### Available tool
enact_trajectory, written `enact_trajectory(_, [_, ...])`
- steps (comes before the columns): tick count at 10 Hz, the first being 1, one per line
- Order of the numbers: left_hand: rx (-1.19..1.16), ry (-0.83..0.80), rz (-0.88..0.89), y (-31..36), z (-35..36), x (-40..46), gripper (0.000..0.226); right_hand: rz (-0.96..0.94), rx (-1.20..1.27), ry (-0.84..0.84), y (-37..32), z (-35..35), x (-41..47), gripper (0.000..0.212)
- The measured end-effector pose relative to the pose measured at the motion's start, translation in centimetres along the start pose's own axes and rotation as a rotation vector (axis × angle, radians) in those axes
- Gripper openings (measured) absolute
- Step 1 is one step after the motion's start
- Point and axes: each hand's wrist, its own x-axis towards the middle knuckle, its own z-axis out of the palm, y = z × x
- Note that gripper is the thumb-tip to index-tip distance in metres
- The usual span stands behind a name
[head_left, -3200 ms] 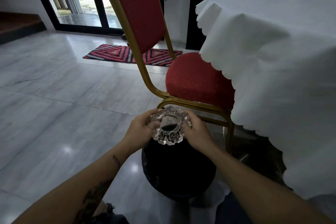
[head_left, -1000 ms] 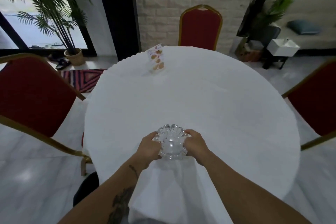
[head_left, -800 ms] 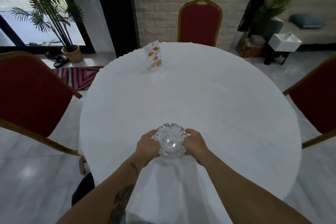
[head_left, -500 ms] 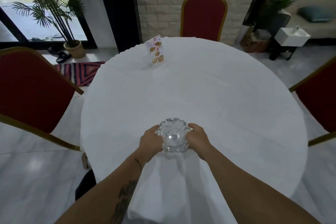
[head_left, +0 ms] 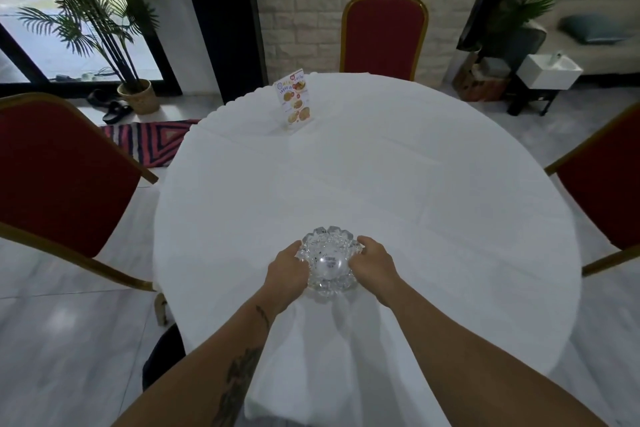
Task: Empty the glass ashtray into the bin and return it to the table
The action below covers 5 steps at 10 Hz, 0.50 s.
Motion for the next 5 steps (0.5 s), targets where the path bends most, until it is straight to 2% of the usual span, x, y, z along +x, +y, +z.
enact_trajectory(1, [0.102,-0.024,0.029,0.5,-0.2,-0.6,0.044,-0.037,-0.085,-0.017,0.4,-0.3,-0.1,0.063])
enact_trajectory(2, [0.309,-0.042,0.050,1.3,-1.4,-1.5,0.059,-0.099,-0.213,-0.027,0.6,-0.6,-0.8,0.051])
enact_trajectory(3, [0.690,-0.040,0.174,2.8,-4.5,-1.7,0.063,-0.173,-0.392,-0.048,-0.1,-1.6,-1.4,0.051])
enact_trajectory(4, [0.971,0.018,0.239,5.2,-8.8,-1.9,0.059,-0.253,-0.532,-0.034,-2.4,-2.6,-1.5,0.052])
enact_trajectory(5, [1.076,0.096,0.260,7.1,-12.4,-2.8,0.061,-0.350,-0.588,-0.024,-5.4,-2.9,-2.0,0.060])
